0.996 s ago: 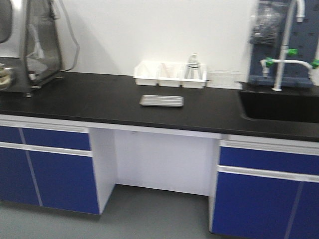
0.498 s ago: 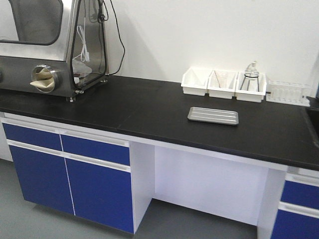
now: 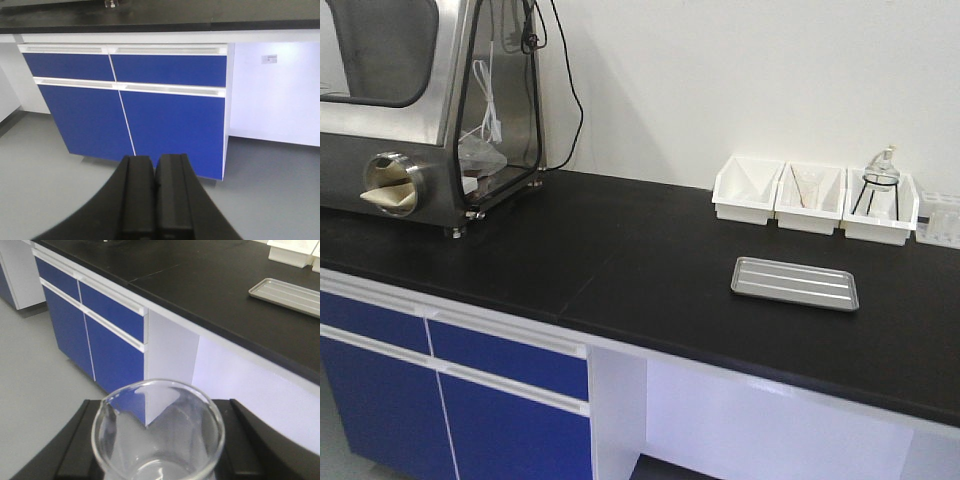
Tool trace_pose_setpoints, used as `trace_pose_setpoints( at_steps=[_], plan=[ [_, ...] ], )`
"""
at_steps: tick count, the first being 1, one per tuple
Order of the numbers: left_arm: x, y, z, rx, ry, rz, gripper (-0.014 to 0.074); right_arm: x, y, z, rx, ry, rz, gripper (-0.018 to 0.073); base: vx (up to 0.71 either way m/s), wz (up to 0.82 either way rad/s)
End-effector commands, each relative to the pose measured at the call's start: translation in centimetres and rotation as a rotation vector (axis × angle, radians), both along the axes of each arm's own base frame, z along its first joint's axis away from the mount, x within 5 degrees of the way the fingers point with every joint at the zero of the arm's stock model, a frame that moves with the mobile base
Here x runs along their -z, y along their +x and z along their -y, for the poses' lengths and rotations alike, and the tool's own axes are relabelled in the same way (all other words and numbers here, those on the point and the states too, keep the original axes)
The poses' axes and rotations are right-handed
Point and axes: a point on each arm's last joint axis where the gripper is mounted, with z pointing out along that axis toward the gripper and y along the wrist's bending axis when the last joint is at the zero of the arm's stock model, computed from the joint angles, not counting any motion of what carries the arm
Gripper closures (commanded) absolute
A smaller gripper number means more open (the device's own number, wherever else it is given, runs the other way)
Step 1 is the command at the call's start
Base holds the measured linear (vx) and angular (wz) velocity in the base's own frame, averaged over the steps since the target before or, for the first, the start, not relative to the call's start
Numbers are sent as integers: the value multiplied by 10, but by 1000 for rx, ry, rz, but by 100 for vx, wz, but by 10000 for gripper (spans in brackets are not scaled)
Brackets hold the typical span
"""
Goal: Move beaker to silver tray on left bench
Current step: 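Drive the base up to the bench with the silver tray, then lower the held beaker onto the silver tray with the right gripper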
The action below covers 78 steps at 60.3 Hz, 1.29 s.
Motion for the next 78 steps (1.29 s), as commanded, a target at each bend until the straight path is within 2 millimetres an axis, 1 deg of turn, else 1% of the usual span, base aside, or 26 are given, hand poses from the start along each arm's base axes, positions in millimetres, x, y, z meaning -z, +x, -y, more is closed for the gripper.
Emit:
trace_pose_setpoints(
  at_steps=[1, 27, 56, 78],
  plan=[
    [0, 2, 1, 11, -7, 62, 595, -14, 2, -4, -37, 30, 61, 570, 43, -3],
    [0, 2, 1, 11, -7, 62, 595, -14, 2, -4, -37, 30, 61, 570, 43, -16],
    [0, 2, 1, 11, -7, 62, 595, -14, 2, -4, -36, 30, 61, 570, 39, -38],
    [0, 2, 1, 11, -7, 62, 595, -14, 2, -4, -36, 30, 61, 570, 28, -28]
  ],
)
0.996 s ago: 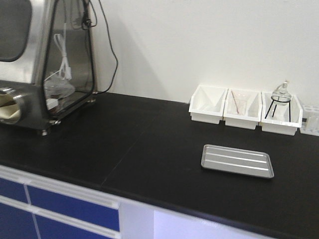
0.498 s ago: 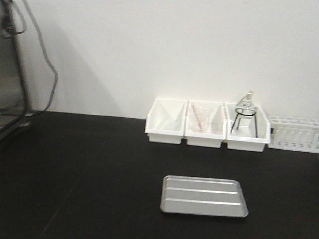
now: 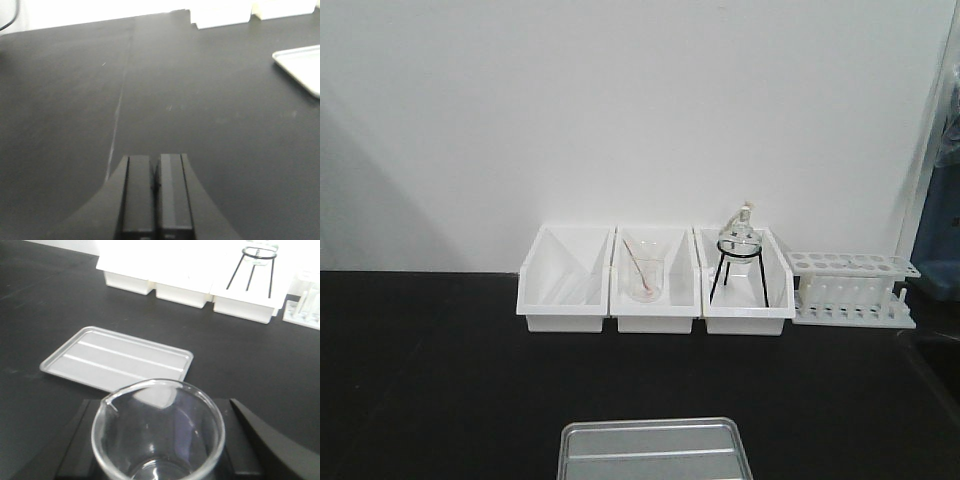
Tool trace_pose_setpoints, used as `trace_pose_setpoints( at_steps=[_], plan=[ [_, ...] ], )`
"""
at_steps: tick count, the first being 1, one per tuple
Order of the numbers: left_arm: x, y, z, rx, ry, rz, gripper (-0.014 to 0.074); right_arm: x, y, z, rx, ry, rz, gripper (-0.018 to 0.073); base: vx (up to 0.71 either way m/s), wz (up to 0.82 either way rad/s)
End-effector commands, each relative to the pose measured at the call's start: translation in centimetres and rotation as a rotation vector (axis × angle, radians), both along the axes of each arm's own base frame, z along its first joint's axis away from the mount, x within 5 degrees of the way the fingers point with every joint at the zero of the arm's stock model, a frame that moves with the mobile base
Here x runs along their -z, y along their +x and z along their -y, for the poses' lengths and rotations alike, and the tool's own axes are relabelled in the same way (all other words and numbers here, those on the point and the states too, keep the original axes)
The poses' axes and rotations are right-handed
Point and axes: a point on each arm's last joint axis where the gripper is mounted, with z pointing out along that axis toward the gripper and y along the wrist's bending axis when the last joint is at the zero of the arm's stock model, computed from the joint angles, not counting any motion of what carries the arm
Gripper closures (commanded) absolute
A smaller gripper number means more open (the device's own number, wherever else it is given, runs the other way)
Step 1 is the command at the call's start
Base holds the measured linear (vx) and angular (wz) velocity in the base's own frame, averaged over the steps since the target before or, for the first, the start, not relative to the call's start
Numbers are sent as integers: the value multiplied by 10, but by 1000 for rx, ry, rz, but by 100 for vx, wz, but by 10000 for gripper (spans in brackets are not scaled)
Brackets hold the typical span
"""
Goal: Move beaker to silver tray on left bench
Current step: 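Lower the held beaker onto the silver tray with the right gripper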
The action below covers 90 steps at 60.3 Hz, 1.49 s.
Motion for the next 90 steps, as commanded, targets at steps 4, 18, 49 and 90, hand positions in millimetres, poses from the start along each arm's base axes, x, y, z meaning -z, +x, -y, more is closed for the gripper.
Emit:
trace_pose_setpoints(
  at_steps=[4, 18, 49, 90],
  plan=[
    [0, 2, 1, 11, -7, 62, 595, -14, 2, -4, -37, 30, 61, 570, 19, -10],
    [0, 2, 1, 11, -7, 62, 595, -14, 2, -4, -37, 37, 61, 570, 13, -1],
    [0, 2, 1, 11, -7, 62, 595, -9, 35, -23, -130, 50, 35, 570, 2, 1],
    [0, 2, 1, 11, -7, 62, 595, 96, 196, -72, -416, 260, -57, 570, 0, 0]
  ],
)
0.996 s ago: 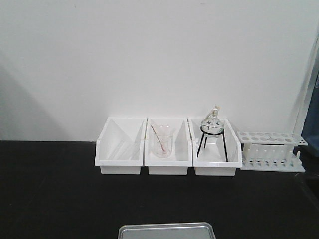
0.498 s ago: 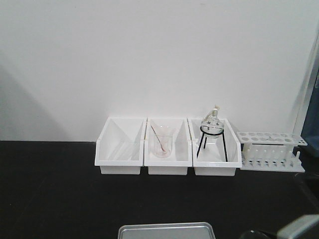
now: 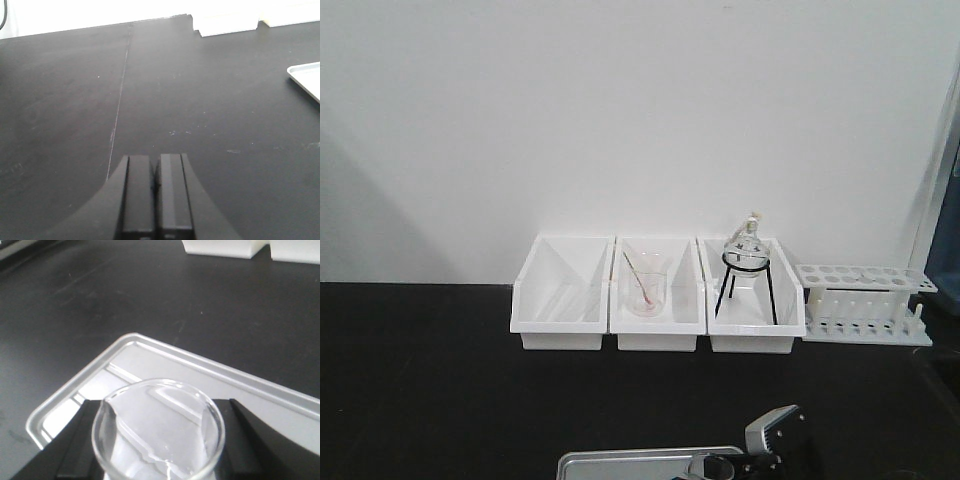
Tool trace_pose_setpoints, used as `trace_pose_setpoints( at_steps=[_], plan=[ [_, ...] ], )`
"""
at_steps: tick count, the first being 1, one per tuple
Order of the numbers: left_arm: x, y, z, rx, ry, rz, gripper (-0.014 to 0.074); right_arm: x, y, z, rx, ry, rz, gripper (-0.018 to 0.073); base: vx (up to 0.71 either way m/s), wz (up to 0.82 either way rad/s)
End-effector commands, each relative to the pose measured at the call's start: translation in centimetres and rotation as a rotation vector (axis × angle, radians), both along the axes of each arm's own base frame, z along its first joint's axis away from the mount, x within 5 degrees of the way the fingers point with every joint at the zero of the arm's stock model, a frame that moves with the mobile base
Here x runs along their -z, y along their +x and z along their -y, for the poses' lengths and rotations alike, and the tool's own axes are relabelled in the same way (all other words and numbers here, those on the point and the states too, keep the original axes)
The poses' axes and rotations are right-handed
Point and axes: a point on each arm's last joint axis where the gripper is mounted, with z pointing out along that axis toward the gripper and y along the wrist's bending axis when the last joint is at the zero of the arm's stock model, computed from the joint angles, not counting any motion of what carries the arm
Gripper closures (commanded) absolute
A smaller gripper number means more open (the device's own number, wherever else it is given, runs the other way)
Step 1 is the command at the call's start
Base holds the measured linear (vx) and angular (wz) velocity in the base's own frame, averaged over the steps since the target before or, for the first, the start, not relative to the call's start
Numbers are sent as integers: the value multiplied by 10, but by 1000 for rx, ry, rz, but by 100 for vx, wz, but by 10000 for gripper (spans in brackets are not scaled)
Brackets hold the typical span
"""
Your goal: Move beaker to silver tray on left bench
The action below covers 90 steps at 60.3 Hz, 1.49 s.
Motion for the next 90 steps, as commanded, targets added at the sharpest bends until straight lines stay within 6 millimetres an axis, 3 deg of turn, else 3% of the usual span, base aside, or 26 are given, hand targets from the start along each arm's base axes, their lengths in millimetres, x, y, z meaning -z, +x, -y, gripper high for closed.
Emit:
trace_pose_setpoints(
  at_steps=[1, 22, 33, 45, 57, 66, 74, 80, 84, 90],
  plan=[
    [0, 2, 1, 11, -7, 62, 595, -24, 7, -3, -28, 52, 156, 570, 0, 0],
    [0, 2, 1, 11, -7, 62, 595, -1, 15, 5, 21, -129, 233, 555, 0, 0],
    [0, 2, 1, 11, -7, 62, 595, 1, 15, 4, 8, -129, 233, 475, 0, 0],
    [0, 2, 1, 11, -7, 62, 595, -1, 15, 3, 4, -108, 253, 277, 0, 0],
    [0, 2, 1, 11, -7, 62, 595, -10, 15, 2, 1, -94, 287, 18, 0, 0],
    [0, 2, 1, 11, -7, 62, 595, -20, 14, 3, 6, -114, 309, -75, 0, 0],
    [0, 2, 1, 11, -7, 62, 595, -28, 14, 4, 8, -109, 333, -69, 0, 0],
    [0, 2, 1, 11, -7, 62, 595, -46, 12, 4, 14, -99, 376, -24, 0, 0],
    [0, 2, 1, 11, -7, 62, 595, -67, 8, 7, 40, -83, 395, 32, 0, 0],
    [0, 2, 1, 11, -7, 62, 595, -103, -5, 13, 102, -43, 341, 190, 0, 0]
  ],
)
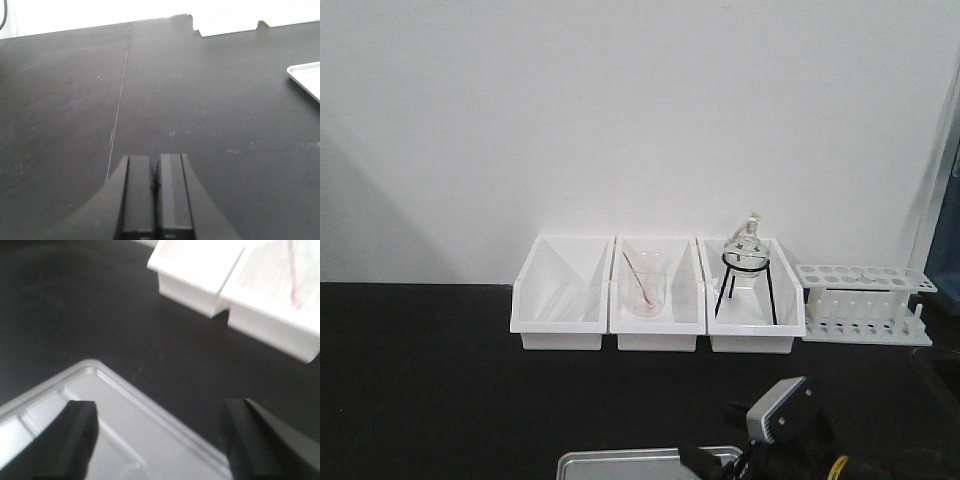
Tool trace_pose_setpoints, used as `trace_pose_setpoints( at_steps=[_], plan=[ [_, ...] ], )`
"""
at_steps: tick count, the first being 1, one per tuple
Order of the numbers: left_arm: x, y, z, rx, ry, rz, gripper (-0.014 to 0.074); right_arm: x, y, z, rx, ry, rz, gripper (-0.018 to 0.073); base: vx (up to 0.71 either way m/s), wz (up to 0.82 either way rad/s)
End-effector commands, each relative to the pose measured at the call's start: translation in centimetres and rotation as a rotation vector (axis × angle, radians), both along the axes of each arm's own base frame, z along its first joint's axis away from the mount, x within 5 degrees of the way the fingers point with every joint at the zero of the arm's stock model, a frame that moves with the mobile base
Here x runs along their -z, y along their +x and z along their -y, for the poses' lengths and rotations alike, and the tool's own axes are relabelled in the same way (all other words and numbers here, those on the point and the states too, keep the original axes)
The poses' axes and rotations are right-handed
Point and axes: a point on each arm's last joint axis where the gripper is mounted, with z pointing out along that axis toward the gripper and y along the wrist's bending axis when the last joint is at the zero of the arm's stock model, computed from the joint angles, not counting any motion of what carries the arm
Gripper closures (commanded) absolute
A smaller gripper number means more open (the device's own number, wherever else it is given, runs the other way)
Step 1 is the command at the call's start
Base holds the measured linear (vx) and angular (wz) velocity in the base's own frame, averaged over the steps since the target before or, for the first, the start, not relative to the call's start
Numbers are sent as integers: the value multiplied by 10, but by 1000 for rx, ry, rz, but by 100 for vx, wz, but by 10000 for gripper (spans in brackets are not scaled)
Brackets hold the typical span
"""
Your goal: Move beaker to silver tray on left bench
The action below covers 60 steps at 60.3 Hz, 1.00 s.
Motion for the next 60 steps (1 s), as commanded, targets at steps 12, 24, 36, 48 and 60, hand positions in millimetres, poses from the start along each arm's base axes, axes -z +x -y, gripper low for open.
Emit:
trace_pose_setpoints(
  at_steps=[12, 24, 36, 48, 60],
  plan=[
    [0, 2, 1, 11, -7, 62, 595, -122, -58, 28, 183, 26, 22, 577, 0, 0],
    [0, 2, 1, 11, -7, 62, 595, -170, -110, 43, 213, 16, 147, 574, 0, 0],
    [0, 2, 1, 11, -7, 62, 595, -196, -155, 42, 74, -58, 330, 573, 0, 0],
    [0, 2, 1, 11, -7, 62, 595, -210, -185, 42, -3, -40, 427, 573, 0, 0],
    [0, 2, 1, 11, -7, 62, 595, -220, -201, 44, 10, 74, 439, 573, 0, 0]
  ],
)
